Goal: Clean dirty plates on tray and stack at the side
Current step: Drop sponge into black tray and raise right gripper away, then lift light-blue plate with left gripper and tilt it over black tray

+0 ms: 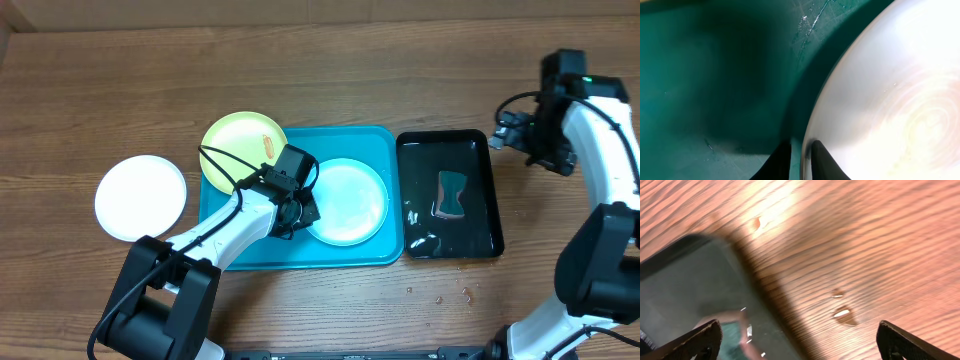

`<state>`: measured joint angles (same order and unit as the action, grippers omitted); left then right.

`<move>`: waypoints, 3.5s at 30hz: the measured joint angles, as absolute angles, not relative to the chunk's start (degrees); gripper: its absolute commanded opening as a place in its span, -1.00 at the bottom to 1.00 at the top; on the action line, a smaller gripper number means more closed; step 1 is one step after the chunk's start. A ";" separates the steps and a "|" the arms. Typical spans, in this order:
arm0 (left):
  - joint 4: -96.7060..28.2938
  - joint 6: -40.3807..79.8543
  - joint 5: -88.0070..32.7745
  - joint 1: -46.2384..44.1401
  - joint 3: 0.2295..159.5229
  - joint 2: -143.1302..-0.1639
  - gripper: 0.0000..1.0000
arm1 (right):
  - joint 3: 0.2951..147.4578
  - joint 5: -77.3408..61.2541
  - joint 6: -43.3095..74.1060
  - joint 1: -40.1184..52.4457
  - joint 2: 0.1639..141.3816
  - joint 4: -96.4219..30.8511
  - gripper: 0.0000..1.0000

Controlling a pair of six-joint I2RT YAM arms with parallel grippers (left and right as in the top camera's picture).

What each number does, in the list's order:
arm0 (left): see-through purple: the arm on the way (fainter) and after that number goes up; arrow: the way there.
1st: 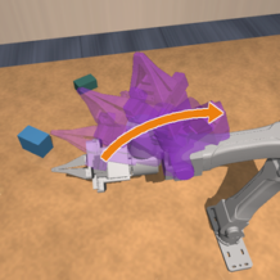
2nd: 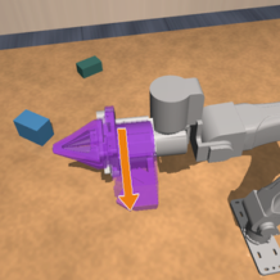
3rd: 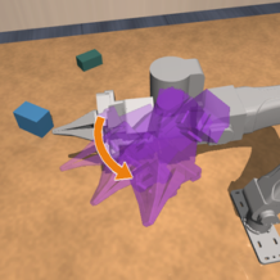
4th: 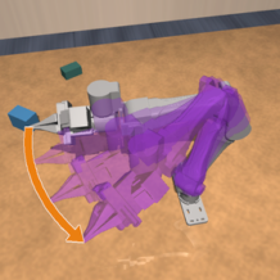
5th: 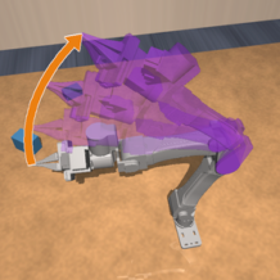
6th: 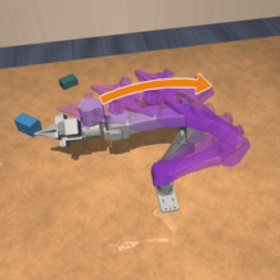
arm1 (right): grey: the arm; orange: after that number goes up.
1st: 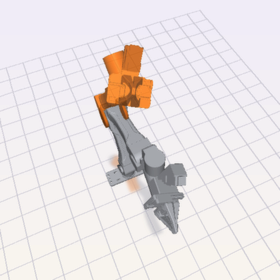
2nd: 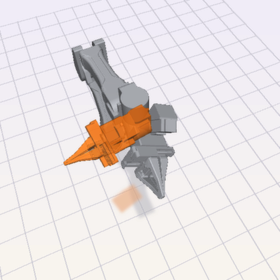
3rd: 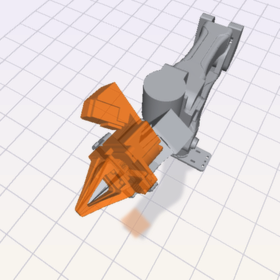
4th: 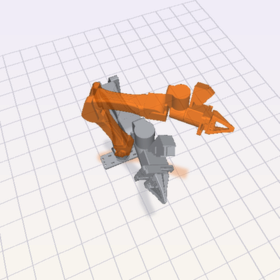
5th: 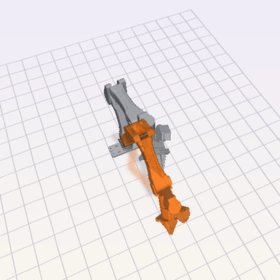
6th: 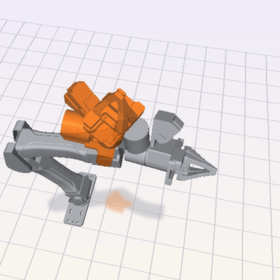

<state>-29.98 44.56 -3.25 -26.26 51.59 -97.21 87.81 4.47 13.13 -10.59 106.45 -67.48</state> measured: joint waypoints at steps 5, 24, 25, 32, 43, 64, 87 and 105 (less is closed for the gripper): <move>-29.80 44.45 -3.33 -26.26 51.59 -97.25 -0.91 | 87.81 4.45 13.28 -13.98 106.43 -66.39 1.00; -39.79 40.16 -4.54 -18.83 57.67 -95.33 -0.92 | 87.81 4.45 13.28 -14.87 106.45 -63.61 1.00; -40.62 39.79 -4.45 -18.28 58.63 -94.74 -0.92 | 87.81 4.45 13.26 -14.87 106.45 -63.64 1.00; -42.04 37.41 -4.49 -17.43 65.98 -91.35 -0.92 | 87.81 4.43 13.28 -14.87 106.45 -63.64 1.00; -38.92 37.06 -4.25 -24.25 69.95 -90.74 -0.92 | 87.81 4.43 13.30 -14.87 106.45 -63.61 1.00; -30.11 37.04 19.90 -48.62 69.97 -90.76 -0.92 | 87.81 4.45 13.28 -14.87 106.43 -63.64 1.00; -37.10 19.49 25.80 -49.17 91.42 -93.54 -0.92 | 87.81 4.43 13.30 -14.87 106.45 -63.64 1.00; -41.01 2.28 49.43 -58.74 105.49 -108.18 -0.92 | 87.81 4.45 13.28 -14.87 106.45 -63.64 1.00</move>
